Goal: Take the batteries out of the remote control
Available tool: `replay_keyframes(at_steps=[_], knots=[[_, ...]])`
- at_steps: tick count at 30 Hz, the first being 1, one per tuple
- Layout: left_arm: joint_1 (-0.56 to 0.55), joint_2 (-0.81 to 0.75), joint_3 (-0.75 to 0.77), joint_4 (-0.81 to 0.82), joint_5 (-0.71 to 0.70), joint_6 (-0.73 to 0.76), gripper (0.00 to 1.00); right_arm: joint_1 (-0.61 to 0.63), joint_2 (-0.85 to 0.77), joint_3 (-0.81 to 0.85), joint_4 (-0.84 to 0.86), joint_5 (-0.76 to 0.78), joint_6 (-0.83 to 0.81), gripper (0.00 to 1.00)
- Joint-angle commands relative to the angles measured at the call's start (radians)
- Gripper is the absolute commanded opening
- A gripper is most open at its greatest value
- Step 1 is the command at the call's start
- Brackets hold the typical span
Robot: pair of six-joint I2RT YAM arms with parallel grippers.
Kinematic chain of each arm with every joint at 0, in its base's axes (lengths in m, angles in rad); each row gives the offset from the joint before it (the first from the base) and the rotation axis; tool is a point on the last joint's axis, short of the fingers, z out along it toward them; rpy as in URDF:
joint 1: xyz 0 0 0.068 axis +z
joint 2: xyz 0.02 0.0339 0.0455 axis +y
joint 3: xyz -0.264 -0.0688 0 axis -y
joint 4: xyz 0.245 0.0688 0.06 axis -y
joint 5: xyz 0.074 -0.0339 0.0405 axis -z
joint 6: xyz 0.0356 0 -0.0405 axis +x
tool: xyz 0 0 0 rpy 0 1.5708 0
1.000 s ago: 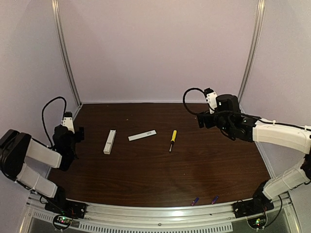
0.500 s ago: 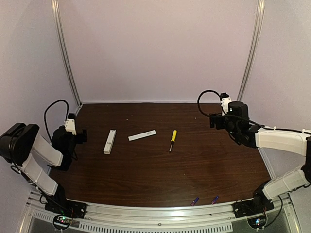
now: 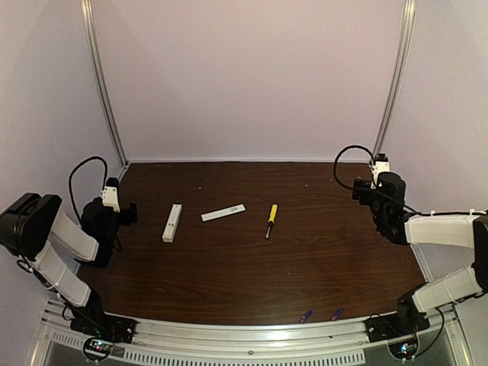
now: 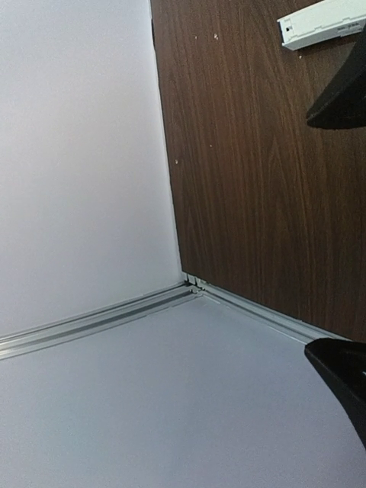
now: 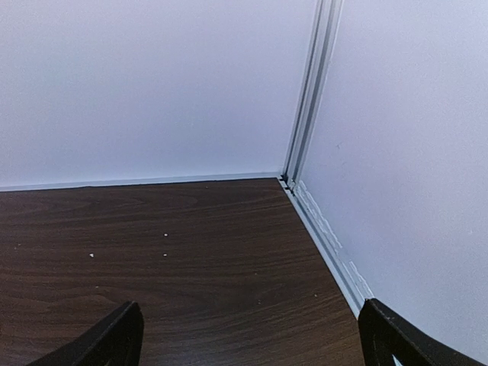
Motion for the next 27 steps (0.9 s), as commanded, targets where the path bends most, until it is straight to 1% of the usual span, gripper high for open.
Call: replay_keyframes(at_steps=[1,3,6,9,12,17,20,22,24,27], knots=[[0.010,0.010,0.011,0.038,-0.007,-0.009,0.97,-0.056,0.048,-0.049,0.134,0.020,0.018,1.00],[0.010,0.010,0.011,0.038,-0.007,-0.009,0.97,-0.078,0.076,-0.073,0.194,-0.003,0.001,1.00],[0.010,0.010,0.011,0.037,-0.007,-0.009,0.97,-0.102,0.107,-0.090,0.237,-0.005,-0.012,1.00],[0.010,0.010,0.011,0.037,-0.007,-0.009,0.97,-0.131,0.120,-0.136,0.327,-0.061,-0.035,1.00],[0.010,0.010,0.011,0.038,-0.007,-0.009,0.97,-0.173,0.130,-0.196,0.452,-0.161,-0.049,1.00],[0.011,0.010,0.011,0.038,-0.006,-0.010,0.97,-0.251,0.165,-0.254,0.573,-0.335,-0.026,1.00],[0.010,0.010,0.011,0.037,-0.007,-0.010,0.97,-0.297,0.193,-0.266,0.619,-0.423,0.027,1.00],[0.011,0.010,0.011,0.038,-0.007,-0.009,0.97,-0.307,0.222,-0.267,0.647,-0.479,0.036,1.00],[0.010,0.010,0.011,0.037,-0.007,-0.009,0.97,-0.343,0.250,-0.269,0.673,-0.534,0.039,1.00],[0.011,0.010,0.011,0.038,-0.007,-0.009,0.98,-0.350,0.288,-0.273,0.721,-0.576,0.030,1.00]])
